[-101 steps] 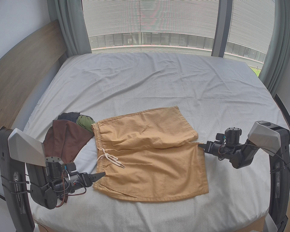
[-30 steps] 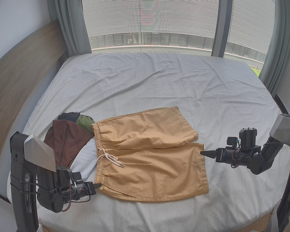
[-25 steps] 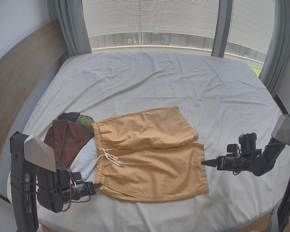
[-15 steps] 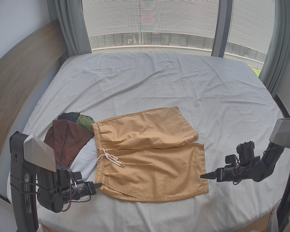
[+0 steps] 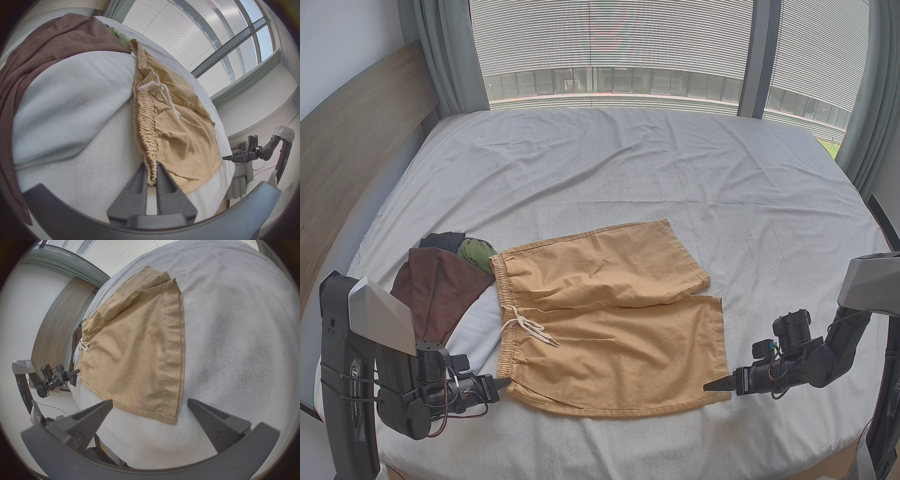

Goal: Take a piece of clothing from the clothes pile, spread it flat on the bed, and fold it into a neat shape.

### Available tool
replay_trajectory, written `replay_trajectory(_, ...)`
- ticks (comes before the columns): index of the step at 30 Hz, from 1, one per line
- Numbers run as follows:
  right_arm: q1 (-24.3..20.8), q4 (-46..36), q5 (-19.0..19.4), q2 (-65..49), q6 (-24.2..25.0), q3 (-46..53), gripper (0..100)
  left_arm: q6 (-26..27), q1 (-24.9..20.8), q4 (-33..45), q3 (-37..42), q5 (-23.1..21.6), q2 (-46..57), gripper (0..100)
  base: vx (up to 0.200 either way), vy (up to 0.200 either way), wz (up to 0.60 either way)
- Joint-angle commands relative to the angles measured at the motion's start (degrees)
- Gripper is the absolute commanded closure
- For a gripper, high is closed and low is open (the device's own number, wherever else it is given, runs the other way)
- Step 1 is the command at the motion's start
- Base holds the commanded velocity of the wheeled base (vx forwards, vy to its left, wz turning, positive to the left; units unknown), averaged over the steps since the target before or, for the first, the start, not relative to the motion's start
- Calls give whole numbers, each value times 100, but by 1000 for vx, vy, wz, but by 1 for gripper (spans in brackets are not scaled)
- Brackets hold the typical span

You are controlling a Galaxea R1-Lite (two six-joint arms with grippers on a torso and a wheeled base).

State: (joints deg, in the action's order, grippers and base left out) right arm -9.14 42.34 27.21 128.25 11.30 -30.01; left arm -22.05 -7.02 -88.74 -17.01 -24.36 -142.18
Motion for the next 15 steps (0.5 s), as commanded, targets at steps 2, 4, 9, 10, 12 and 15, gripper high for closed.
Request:
replay_trajectory(2, -79, 11, -14, 166, 21, -13, 0, -1, -1, -3, -4, 1, 15, 100, 0, 0, 0)
replay_trajectory(4, -79, 11, -23, 166, 21, -22, 0, -1, -1, -12, 4, 1, 15, 100, 0, 0, 0)
replay_trajectory(9, -88, 11, -23, 175, 74, -40, 0, -1, 8, -12, -4, 1, 15, 100, 0, 0, 0)
replay_trajectory(10, -79, 11, -23, 175, 83, -48, 0, -1, 17, -12, -4, 1, 15, 100, 0, 0, 0)
replay_trajectory(12, -79, 11, -23, 175, 83, -48, 0, 8, 8, -3, 4, 1, 15, 100, 0, 0, 0)
replay_trajectory(15, -79, 11, -23, 175, 144, -57, 100, -1, 17, -12, -4, 1, 6, 100, 0, 0, 0)
